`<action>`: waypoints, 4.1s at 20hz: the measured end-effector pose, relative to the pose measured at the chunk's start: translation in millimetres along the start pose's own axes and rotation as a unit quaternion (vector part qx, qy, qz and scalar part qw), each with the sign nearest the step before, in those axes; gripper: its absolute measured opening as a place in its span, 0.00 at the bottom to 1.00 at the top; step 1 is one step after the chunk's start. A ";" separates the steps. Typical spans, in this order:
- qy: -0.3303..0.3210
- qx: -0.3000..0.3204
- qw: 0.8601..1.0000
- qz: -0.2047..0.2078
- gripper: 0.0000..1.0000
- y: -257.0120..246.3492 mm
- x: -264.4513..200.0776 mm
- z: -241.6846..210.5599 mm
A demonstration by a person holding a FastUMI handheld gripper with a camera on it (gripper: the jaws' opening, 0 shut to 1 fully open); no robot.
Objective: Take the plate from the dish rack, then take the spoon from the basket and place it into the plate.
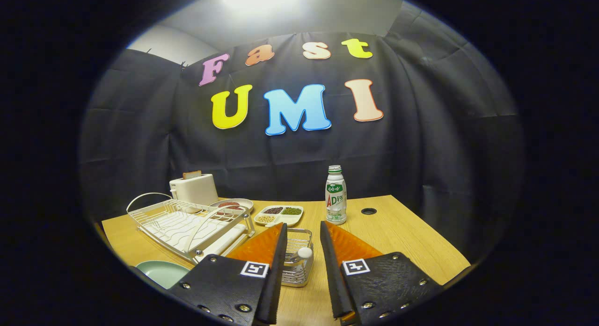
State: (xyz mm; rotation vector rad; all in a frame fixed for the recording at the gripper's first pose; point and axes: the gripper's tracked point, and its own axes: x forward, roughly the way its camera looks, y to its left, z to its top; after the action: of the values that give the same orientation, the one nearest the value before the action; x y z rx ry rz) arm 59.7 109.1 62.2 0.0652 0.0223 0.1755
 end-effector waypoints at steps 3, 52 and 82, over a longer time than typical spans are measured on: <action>0.000 0.007 1.000 -0.007 0.43 1.9 13.9 -8.4; 0.048 0.008 0.999 -0.012 0.06 76.8 -116.8 166.3; 0.209 -0.049 0.965 0.149 0.06 222.6 -109.3 18.8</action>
State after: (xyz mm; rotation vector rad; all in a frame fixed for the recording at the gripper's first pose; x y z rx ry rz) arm -86.1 307.5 97.6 -0.0687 0.4278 0.4896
